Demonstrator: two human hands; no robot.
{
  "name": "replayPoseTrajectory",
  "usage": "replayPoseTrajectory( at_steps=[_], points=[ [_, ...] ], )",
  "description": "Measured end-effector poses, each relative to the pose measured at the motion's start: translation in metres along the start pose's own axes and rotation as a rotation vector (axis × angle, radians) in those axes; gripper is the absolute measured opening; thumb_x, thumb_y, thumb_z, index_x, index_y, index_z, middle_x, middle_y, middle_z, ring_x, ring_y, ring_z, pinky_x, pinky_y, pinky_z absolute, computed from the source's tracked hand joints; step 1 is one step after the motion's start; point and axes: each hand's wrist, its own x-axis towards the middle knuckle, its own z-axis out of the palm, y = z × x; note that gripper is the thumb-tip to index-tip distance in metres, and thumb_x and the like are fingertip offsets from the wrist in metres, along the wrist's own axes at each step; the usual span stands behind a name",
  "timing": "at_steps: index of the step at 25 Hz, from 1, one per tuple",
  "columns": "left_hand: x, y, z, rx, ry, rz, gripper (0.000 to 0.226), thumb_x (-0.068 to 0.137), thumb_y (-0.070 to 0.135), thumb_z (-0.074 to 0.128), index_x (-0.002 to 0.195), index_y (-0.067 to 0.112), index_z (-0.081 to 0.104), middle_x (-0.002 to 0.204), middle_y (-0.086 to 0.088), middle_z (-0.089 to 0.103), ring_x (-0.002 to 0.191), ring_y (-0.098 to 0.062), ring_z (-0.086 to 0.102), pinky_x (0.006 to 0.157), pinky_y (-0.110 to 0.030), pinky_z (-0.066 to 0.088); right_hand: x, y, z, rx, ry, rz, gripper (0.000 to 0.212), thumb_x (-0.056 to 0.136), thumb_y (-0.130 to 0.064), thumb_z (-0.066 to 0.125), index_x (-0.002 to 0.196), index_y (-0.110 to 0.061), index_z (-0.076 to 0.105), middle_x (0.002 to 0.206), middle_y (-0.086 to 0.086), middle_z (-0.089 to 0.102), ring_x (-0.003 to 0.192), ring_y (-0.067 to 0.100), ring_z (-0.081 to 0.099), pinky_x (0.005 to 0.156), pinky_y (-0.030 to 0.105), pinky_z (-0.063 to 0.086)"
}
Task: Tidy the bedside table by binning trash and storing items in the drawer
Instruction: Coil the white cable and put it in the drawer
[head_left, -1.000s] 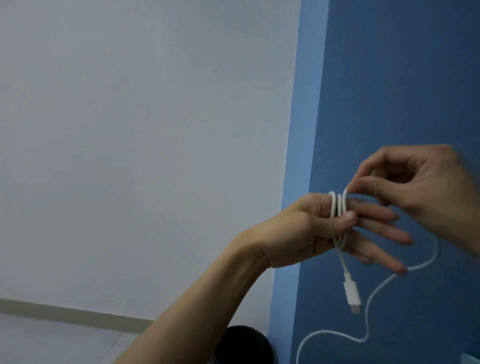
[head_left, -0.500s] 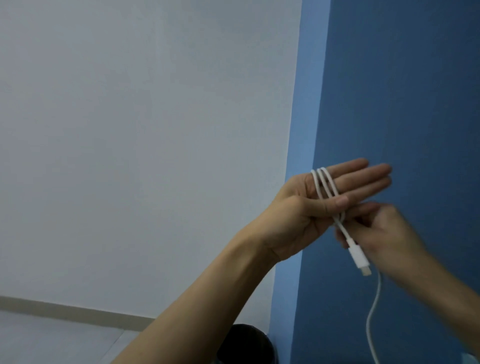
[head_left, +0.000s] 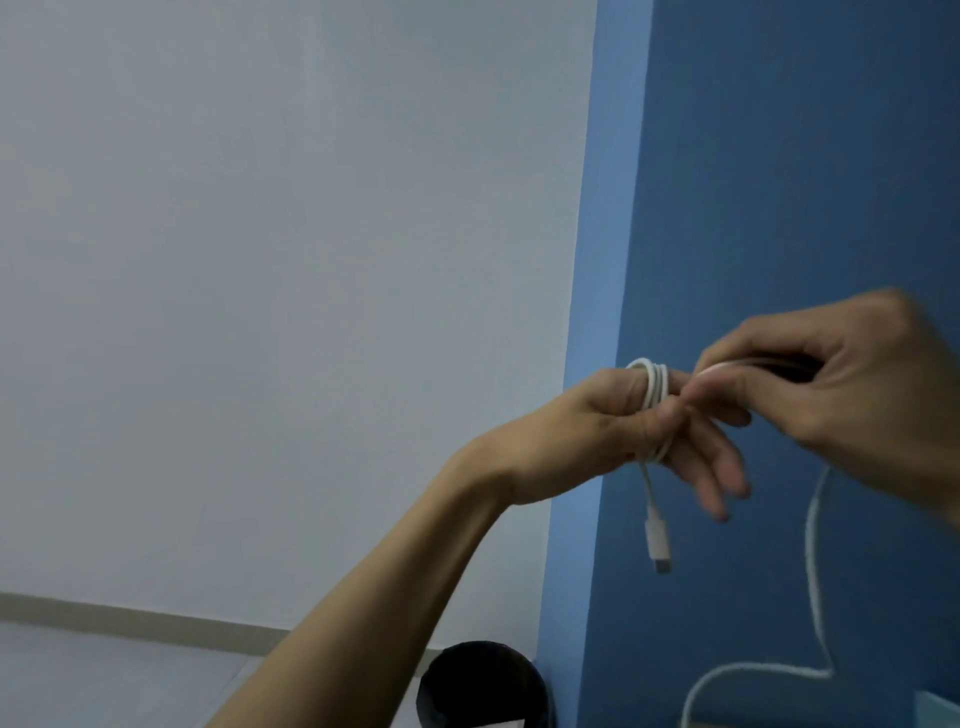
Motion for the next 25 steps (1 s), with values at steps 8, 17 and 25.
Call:
replayPoseTrajectory(
  at_steps=[8, 17, 25],
  points=[
    [-0.004, 0.005, 0.004, -0.387, -0.042, -0.032, 0.038, 0.087, -0.010, 0.029, 0.103, 0.001, 0.061, 0.113, -0.031, 0.063, 0.104, -0.025, 0.064, 0.085, -0.029, 0.055, 0.011, 0.028, 0.027, 0.580, 0.122, 0.272, 0.013, 0.062, -0.034, 0.074, 0.060, -0.022, 0.069, 0.041, 0.001, 0.045, 0.041, 0.009, 0.037, 0.040, 0.013, 0.033],
    [0.002, 0.008, 0.009, -0.519, 0.185, 0.072, 0.044, 0.092, -0.015, 0.023, 0.136, -0.016, 0.026, 0.139, -0.028, 0.034, 0.126, -0.044, 0.035, 0.098, -0.032, 0.047, -0.023, 0.023, 0.059, 0.550, -0.097, 0.631, 0.036, 0.083, -0.021, 0.066, 0.048, -0.014, 0.060, 0.038, 0.002, 0.046, 0.034, 0.013, 0.036, 0.032, 0.014, 0.030],
    [-0.003, 0.003, -0.006, -0.073, 0.296, -0.074, 0.044, 0.089, -0.019, 0.033, 0.132, -0.010, 0.040, 0.139, -0.029, 0.045, 0.122, -0.033, 0.050, 0.100, -0.030, 0.045, -0.026, -0.007, 0.005, -0.053, -0.383, 0.090, 0.039, 0.071, -0.054, 0.041, 0.064, -0.026, 0.067, 0.046, -0.024, 0.052, 0.041, -0.001, 0.049, 0.046, 0.018, 0.038]
  ],
)
